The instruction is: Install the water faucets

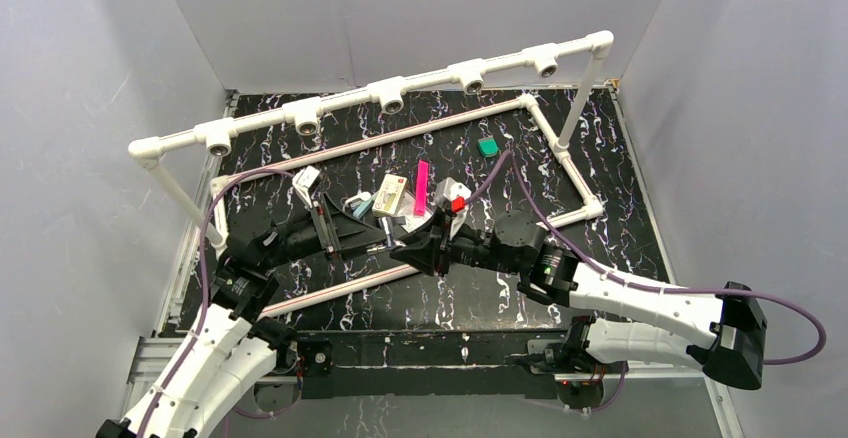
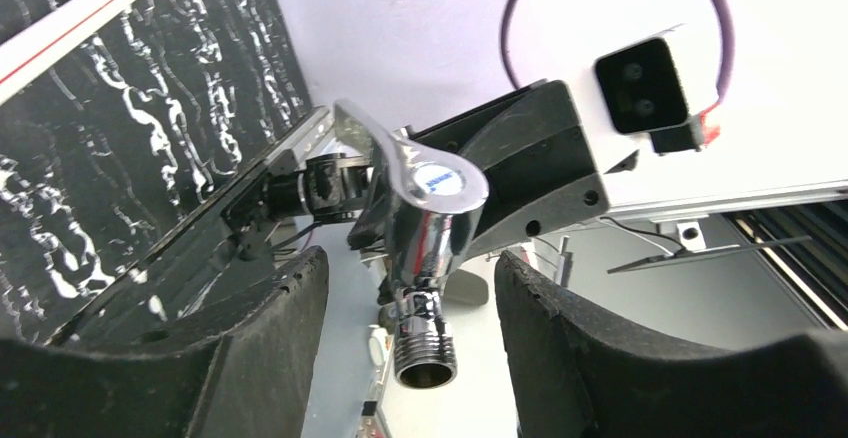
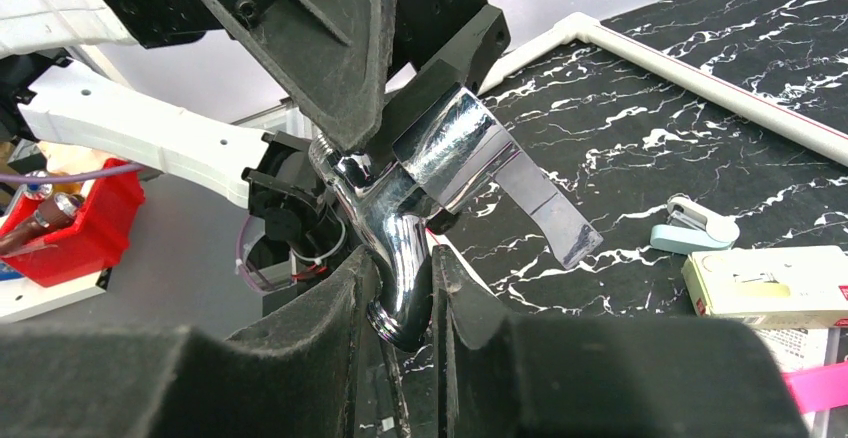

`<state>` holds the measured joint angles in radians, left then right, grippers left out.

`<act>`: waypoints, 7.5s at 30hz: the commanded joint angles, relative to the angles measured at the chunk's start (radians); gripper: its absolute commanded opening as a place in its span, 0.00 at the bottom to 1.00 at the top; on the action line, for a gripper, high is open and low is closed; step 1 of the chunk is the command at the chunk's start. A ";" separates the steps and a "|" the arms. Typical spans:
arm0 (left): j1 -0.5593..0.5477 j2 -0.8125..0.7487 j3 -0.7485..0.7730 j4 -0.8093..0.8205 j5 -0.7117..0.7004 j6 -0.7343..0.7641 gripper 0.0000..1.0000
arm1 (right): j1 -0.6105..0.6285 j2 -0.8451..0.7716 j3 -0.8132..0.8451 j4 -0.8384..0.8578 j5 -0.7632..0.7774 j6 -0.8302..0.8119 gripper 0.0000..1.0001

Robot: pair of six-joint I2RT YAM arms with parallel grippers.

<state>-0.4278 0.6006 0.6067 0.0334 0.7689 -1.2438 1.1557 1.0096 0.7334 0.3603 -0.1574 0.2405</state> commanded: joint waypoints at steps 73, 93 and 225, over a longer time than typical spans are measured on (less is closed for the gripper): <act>-0.039 -0.073 -0.020 0.048 0.077 0.168 0.00 | 0.035 -0.116 0.125 -0.327 0.055 0.370 0.85; -0.062 -0.072 0.029 0.175 0.078 0.195 0.00 | -0.183 -0.028 -0.071 0.262 -0.384 0.806 0.71; -0.061 1.016 1.324 -0.262 -1.103 1.071 0.67 | -0.156 -0.007 0.529 -0.465 0.873 -0.524 0.01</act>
<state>-0.4877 1.5932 1.8751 -0.2798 -0.2337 -0.2321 1.0138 0.9932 1.2766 -0.2428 0.7021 -0.2180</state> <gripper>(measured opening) 0.670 0.296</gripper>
